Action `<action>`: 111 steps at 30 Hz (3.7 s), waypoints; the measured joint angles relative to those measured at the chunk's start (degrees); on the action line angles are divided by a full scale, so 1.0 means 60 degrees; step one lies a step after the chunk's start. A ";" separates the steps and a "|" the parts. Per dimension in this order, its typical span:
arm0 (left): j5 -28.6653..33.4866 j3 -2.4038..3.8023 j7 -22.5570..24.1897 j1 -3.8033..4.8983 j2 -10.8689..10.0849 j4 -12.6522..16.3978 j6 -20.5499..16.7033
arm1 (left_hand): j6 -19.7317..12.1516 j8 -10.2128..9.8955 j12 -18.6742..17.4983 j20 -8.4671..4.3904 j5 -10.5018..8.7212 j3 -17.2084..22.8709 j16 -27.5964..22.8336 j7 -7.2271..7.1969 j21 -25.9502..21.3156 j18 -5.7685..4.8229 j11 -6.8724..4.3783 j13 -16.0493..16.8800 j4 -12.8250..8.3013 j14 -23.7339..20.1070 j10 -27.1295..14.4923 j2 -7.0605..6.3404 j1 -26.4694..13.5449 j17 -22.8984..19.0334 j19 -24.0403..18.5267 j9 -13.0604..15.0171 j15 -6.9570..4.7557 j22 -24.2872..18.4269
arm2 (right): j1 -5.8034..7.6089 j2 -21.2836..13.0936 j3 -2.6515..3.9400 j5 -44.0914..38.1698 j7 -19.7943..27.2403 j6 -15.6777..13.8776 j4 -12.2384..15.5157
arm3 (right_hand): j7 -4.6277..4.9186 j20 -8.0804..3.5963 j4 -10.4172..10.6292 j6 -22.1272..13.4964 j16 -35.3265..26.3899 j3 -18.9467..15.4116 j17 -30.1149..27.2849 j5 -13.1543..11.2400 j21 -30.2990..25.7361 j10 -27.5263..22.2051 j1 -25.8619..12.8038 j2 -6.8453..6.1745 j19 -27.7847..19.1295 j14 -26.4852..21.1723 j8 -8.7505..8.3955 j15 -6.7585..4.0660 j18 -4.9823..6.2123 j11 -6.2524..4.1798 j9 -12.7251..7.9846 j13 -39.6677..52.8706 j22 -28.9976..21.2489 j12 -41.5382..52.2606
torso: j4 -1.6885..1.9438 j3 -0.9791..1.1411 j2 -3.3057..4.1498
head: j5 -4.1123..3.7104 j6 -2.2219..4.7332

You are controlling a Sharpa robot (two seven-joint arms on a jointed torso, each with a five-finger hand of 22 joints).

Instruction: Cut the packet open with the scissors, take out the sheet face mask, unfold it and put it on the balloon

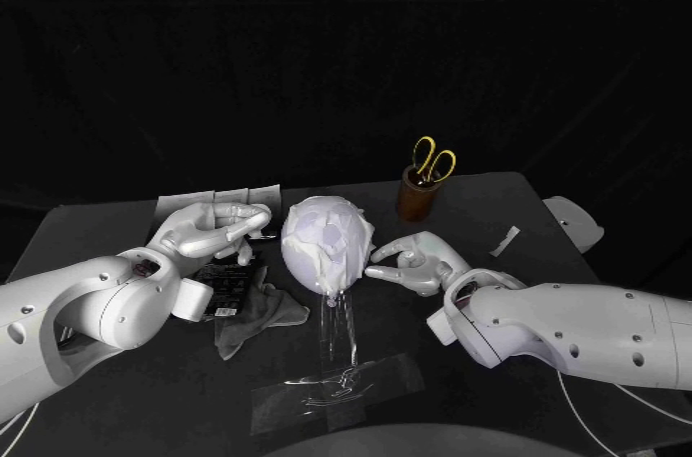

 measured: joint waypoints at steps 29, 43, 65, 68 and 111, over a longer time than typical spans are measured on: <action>-0.0073 -0.0001 -0.0058 -0.0004 -0.0060 -0.0012 -0.0021 | 0.0001 0.0000 0.0055 -0.0010 0.0000 0.0001 0.0037 0.0000 0.0045 -0.0012 -0.0034 0.0045 -0.0001 0.0034 -0.0039 0.0004 -0.0003 0.0095 0.0009 0.0000 -0.0035 0.0028 | -0.0008 0.0334 0.0006 0.0657 0.0023 -0.0603 0.0047 | -0.0110 0.0016 0.0043 0.0446 -0.0003 -0.0464 0.0001 -0.0038 0.0082 -0.0005 -0.0380 0.0426 -0.0019 -0.0010 -0.0105 0.0013 -0.0001 0.0005 0.0032 0.0026 -0.0001 0.0120 | -0.0002 0.0008 0.0015 | 0.0047 -0.0031; -0.0083 -0.0005 -0.0100 -0.0006 -0.0069 -0.0028 -0.0025 | 0.0034 0.0000 0.0054 -0.0009 0.0000 0.0002 0.0036 -0.0033 0.0044 -0.0079 -0.0033 0.0064 -0.0001 0.0034 -0.0039 0.0042 0.0035 0.0128 0.0008 0.0000 -0.0035 0.0049 | -0.0011 0.0454 0.0013 0.0743 0.0099 -0.1057 0.0025 | -0.0664 -0.0261 -0.0614 0.1377 -0.0001 0.0194 0.0000 -0.0038 0.0369 -0.0019 -0.0134 0.0179 0.0014 -0.0098 0.0455 -0.0118 -0.0062 0.0018 0.0272 -0.0007 0.0005 0.0167 | -0.0001 0.0005 0.0020 | 0.0056 -0.0057; -0.0091 -0.0009 -0.0183 -0.0007 -0.0094 -0.0040 -0.0028 | 0.0035 0.0000 0.0054 -0.0009 0.0000 0.0002 0.0026 -0.0034 0.0083 -0.0091 -0.0066 0.0095 -0.0001 0.0068 -0.0074 0.0042 0.0035 0.0207 0.0007 0.0000 -0.0001 0.0080 | -0.0013 0.0442 0.0021 0.1045 0.0624 -0.1657 0.0037 | -0.0866 -0.0472 -0.1100 0.1714 0.0000 0.0946 0.0000 -0.0037 0.0585 -0.0020 0.0025 0.0021 0.0013 -0.0086 0.1091 -0.0135 -0.0142 0.0018 0.0710 -0.0012 -0.0001 0.0228 | -0.0008 0.0011 0.0024 | 0.0013 -0.0132; -0.0091 -0.0009 -0.0193 -0.0007 -0.0099 -0.0041 -0.0029 | 0.0035 0.0000 0.0054 -0.0009 0.0000 0.0002 0.0025 -0.0034 0.0082 -0.0093 -0.0066 0.0100 -0.0001 0.0068 -0.0074 0.0053 0.0103 0.0207 0.0007 0.0000 -0.0001 0.0097 | -0.0013 0.0421 0.0022 0.1058 0.0630 -0.1689 0.0057 | -0.0866 -0.0534 -0.1162 0.1713 0.0000 0.1144 0.0000 -0.0037 0.0635 -0.0020 0.0025 0.0021 0.0016 -0.0101 0.1186 -0.0151 -0.0146 0.0018 0.0798 -0.0002 -0.0001 0.0238 | -0.0011 0.0011 0.0024 | 0.0006 -0.0145; -0.0127 -0.0026 -0.0287 -0.0009 -0.0173 -0.0081 -0.0026 | 0.0034 0.0000 0.0047 -0.0009 0.0000 0.0002 0.0037 -0.0034 0.0118 -0.0163 -0.0068 0.0112 -0.0001 0.0067 -0.0208 0.0043 0.0113 0.0170 0.0006 0.0000 -0.0001 0.0116 | -0.0019 0.0168 0.0019 0.0768 0.0256 -0.1628 0.0179 | -0.0259 -0.0251 -0.0726 0.0044 -0.0006 0.4572 0.0000 -0.0060 -0.0152 0.1128 -0.3557 -0.1656 0.0020 0.0018 0.0628 -0.0258 -0.0143 -0.0472 0.1634 -0.0016 0.0002 0.0424 | -0.0008 0.0012 0.0020 | -0.0074 -0.0167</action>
